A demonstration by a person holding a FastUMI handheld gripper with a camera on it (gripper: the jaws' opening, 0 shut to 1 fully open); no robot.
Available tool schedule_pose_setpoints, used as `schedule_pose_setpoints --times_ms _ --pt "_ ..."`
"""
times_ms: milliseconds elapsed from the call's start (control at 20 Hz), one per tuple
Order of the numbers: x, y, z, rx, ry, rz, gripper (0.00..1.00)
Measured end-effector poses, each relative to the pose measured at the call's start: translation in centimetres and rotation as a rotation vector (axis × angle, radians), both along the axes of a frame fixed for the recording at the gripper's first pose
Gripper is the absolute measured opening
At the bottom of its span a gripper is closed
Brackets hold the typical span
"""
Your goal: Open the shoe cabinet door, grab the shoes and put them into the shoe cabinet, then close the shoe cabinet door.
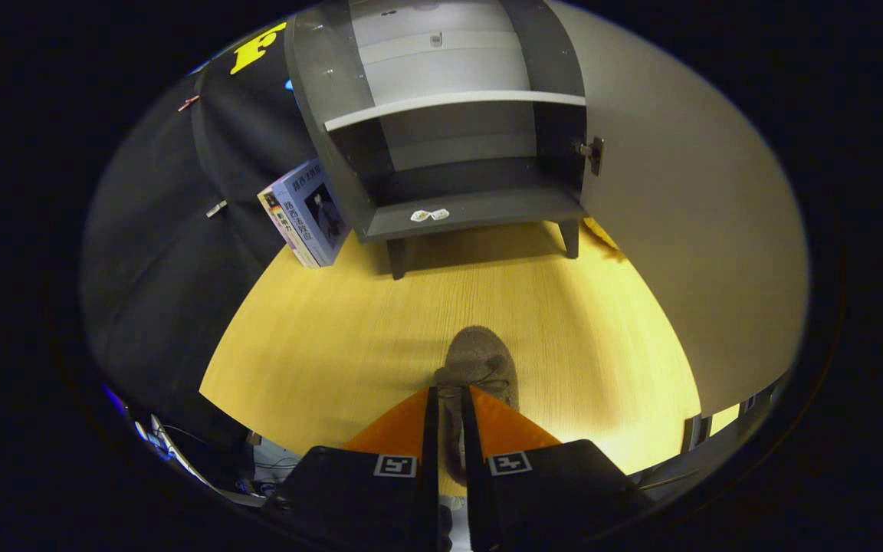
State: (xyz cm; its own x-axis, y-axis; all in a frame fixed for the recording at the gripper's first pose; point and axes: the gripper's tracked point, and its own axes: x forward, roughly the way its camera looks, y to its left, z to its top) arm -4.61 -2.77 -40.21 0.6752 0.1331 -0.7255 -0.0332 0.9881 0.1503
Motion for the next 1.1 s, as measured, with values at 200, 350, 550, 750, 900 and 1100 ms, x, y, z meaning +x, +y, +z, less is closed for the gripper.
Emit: schedule_pose_setpoints --times_ms 200,350,550,750,900,1100 --pt "-0.7 0.4 -3.9 -0.001 0.074 -0.013 0.19" --pt "-1.6 0.7 -6.7 -0.010 0.119 -0.009 0.19" --pt "-1.8 0.5 -9.4 -0.024 0.162 -0.021 0.19" --pt "-1.4 1.1 -11.4 -0.026 0.181 -0.009 0.23" --pt "-0.5 1.2 -11.9 -0.046 0.146 -0.012 0.19" --pt "0.8 1.3 -12.1 -0.122 0.064 0.027 0.19"
